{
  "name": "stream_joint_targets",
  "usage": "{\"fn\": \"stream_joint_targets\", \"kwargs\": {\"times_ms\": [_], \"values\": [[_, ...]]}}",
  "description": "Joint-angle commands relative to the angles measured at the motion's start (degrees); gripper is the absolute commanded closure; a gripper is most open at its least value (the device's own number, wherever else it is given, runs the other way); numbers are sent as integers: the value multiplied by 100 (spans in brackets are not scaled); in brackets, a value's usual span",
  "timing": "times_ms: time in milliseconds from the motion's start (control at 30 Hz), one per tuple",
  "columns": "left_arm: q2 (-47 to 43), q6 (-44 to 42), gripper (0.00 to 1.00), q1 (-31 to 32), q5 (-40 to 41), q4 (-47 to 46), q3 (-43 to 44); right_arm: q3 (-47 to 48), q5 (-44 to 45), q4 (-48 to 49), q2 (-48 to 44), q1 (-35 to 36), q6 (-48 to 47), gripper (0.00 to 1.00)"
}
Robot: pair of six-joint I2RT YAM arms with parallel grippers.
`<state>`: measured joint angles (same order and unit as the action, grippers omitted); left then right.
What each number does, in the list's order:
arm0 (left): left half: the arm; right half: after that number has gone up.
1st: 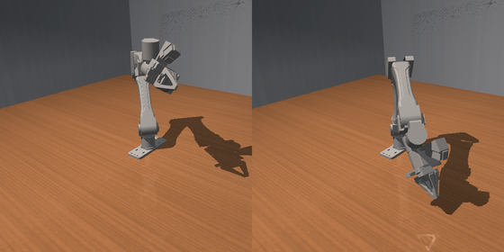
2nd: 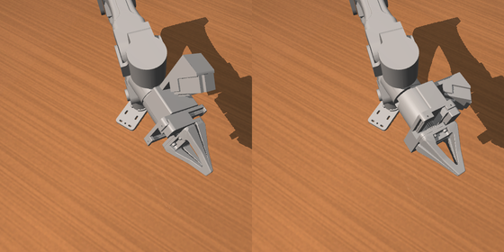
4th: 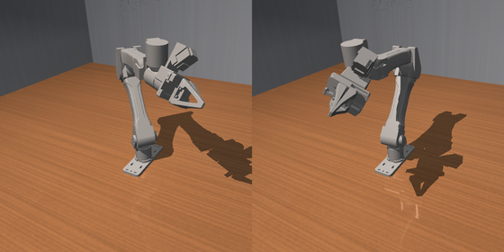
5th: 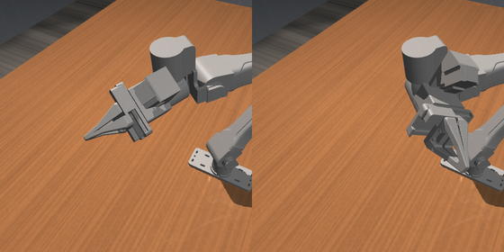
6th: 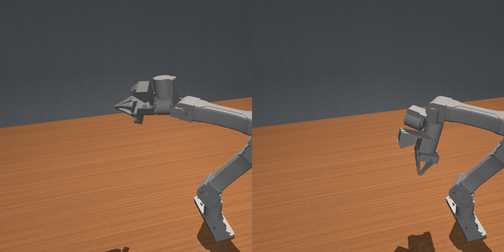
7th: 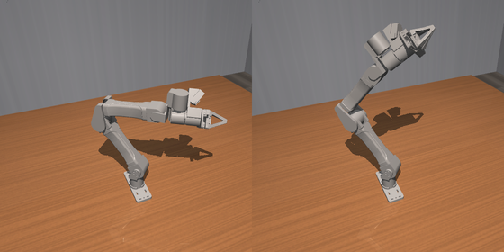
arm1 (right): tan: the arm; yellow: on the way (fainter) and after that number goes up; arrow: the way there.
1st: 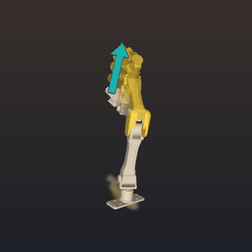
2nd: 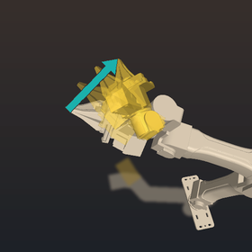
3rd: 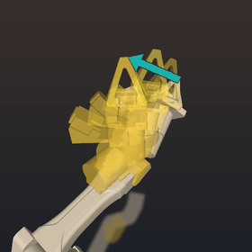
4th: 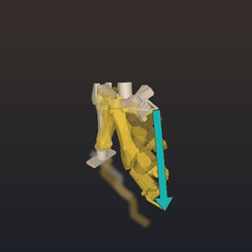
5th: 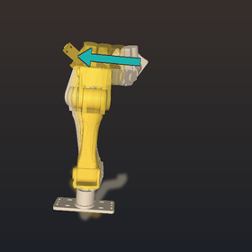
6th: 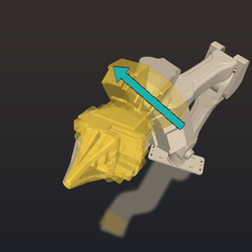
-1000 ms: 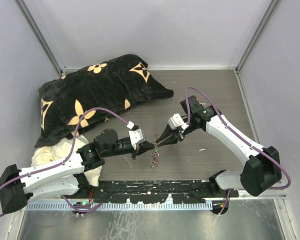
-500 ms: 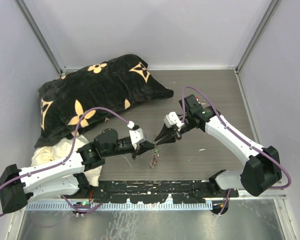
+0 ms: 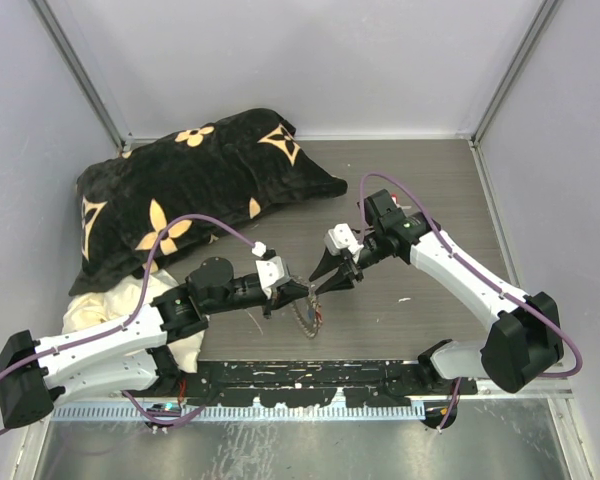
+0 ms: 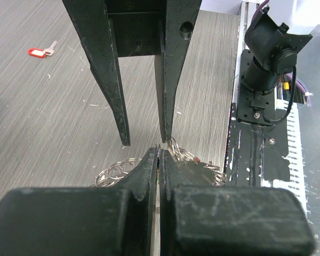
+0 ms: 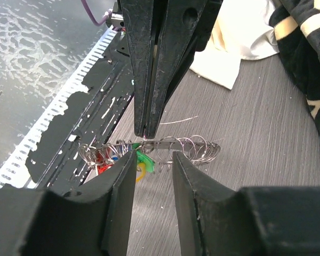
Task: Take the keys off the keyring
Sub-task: Remove the key from the keyring.
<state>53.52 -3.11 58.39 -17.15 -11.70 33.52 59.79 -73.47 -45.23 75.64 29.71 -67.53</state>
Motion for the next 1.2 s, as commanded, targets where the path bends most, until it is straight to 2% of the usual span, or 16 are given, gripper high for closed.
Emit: {"fn": "stream_joint_targets", "kwargs": {"times_ms": [0,233,667,800,900,1067,1100,1167], "values": [[-192,-75,100,-3,3,-473,173,0,39,315,-112,93,383,64],[-175,-76,100,-3,-35,-485,164,-74,116,618,-102,120,688,70],[-256,-84,100,-2,23,-457,138,-90,64,471,-67,267,530,71],[-268,-93,100,-3,31,-446,140,-82,100,501,-51,296,575,81],[-256,-86,100,-3,43,-447,132,-63,88,515,-49,307,627,98],[-285,91,100,-3,101,-530,61,61,126,437,-82,307,671,99],[-319,155,97,-3,120,-591,14,102,178,416,-90,307,665,99],[-510,308,79,-1,250,-735,-164,173,421,340,-114,307,599,99]]}}
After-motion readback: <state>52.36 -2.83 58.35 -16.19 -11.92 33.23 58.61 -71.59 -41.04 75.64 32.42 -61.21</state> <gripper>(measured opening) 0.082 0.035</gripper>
